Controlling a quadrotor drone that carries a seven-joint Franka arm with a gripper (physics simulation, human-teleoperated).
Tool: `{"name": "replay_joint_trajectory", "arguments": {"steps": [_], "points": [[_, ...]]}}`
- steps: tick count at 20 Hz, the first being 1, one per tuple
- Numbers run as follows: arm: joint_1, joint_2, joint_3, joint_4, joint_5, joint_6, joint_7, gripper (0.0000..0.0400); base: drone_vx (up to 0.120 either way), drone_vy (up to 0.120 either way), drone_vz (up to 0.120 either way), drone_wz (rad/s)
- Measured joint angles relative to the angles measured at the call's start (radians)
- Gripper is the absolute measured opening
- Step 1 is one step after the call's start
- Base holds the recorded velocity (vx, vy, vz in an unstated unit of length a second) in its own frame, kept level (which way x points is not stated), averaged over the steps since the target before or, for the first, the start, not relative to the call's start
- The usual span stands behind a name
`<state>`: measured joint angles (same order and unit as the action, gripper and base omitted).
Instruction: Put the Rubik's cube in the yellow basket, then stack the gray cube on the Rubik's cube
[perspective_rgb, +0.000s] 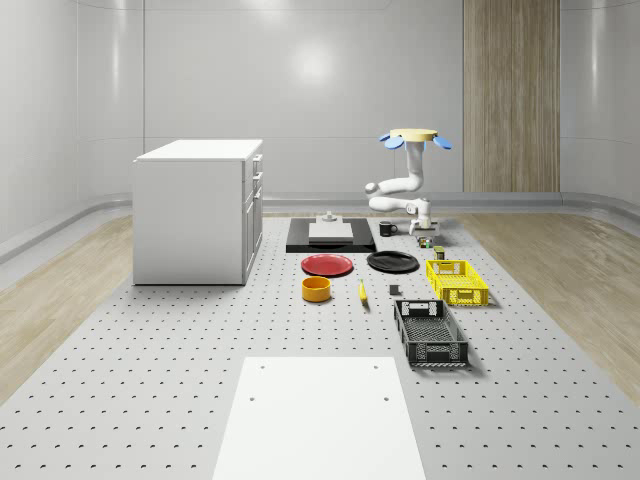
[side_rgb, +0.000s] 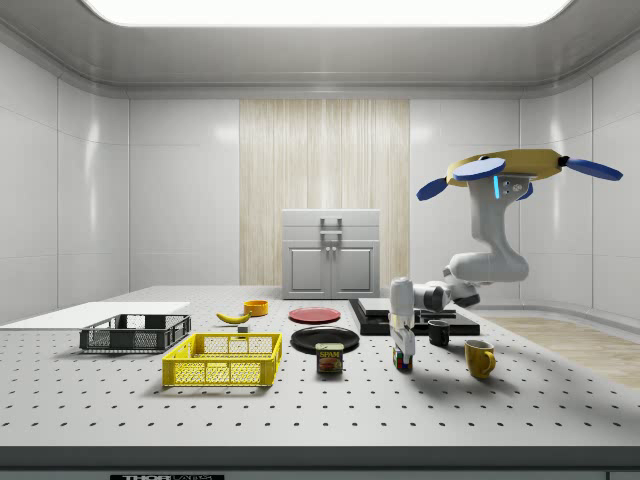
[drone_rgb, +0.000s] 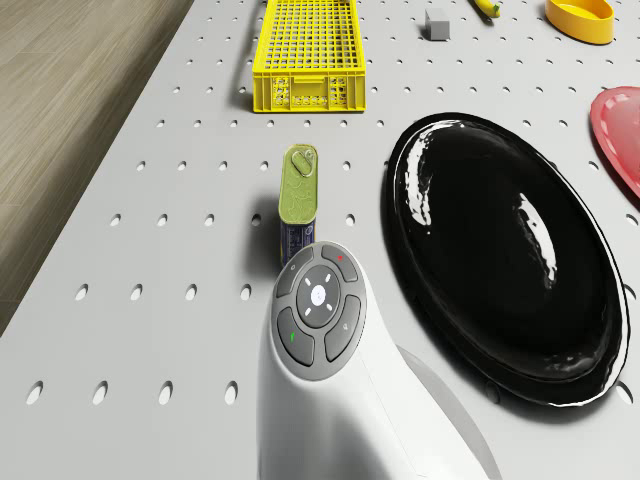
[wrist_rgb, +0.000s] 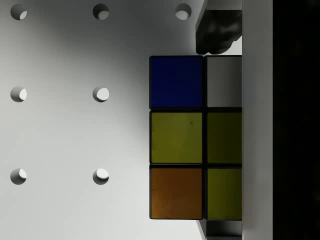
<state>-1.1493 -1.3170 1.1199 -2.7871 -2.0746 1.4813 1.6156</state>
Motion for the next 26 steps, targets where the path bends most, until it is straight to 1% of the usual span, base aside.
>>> {"name": "replay_joint_trajectory", "arguments": {"steps": [3,6,9,13,17,18,22,26], "points": [[0.001,-0.007,-0.003,-0.002,0.000,0.006,0.002,0.0400,0.000,0.000,0.000,0.000],[0.001,-0.012,-0.003,-0.003,0.001,0.011,0.003,0.0360,0.000,0.000,0.000,0.000],[-0.001,-0.017,-0.003,-0.004,0.003,0.015,0.005,0.0342,0.000,0.000,0.000,0.000],[-0.003,-0.022,-0.002,-0.004,0.005,0.020,0.007,0.0331,0.000,0.000,0.000,0.000],[-0.003,-0.026,0.025,-0.014,0.033,0.010,0.012,0.0327,0.000,0.000,0.000,0.000],[-0.003,-0.026,0.037,-0.018,0.043,0.006,0.014,0.0327,0.000,0.000,0.040,0.000],[-0.005,-0.029,0.078,-0.030,0.084,-0.008,0.021,0.0326,0.000,0.000,0.120,0.000],[-0.008,-0.035,0.100,-0.035,0.107,-0.011,0.027,0.0325,0.110,0.000,0.120,0.000]]}}
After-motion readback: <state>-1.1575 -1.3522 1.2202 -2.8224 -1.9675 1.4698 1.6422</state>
